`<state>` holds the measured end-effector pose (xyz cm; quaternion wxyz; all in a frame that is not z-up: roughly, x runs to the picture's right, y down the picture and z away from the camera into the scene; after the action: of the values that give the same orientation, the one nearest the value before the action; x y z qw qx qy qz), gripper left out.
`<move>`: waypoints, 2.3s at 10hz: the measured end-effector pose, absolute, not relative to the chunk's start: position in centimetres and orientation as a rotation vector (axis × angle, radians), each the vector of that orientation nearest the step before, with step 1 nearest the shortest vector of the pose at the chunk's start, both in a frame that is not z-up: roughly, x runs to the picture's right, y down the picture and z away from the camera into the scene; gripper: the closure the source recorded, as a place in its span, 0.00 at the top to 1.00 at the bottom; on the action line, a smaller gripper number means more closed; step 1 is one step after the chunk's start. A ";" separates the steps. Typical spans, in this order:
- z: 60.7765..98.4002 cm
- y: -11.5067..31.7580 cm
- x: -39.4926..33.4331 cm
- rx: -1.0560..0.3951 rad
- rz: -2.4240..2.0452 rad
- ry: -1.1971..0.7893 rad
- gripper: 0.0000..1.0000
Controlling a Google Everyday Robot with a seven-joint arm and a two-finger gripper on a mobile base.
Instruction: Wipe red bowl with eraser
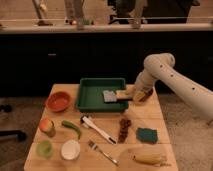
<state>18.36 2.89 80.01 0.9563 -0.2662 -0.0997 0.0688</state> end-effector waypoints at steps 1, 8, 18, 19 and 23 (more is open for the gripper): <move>80.1 2.9 18.2 -0.541 0.138 -0.205 0.14; 80.4 3.0 16.3 -0.534 0.136 -0.205 0.14; 82.4 2.6 1.4 -0.538 -0.023 -0.243 0.14; 82.8 2.6 0.6 -0.540 -0.024 -0.237 0.14; 84.0 2.7 -5.2 -0.559 -0.041 -0.238 0.14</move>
<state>-5.23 2.67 84.03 0.9541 -0.2751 -0.1170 -0.0202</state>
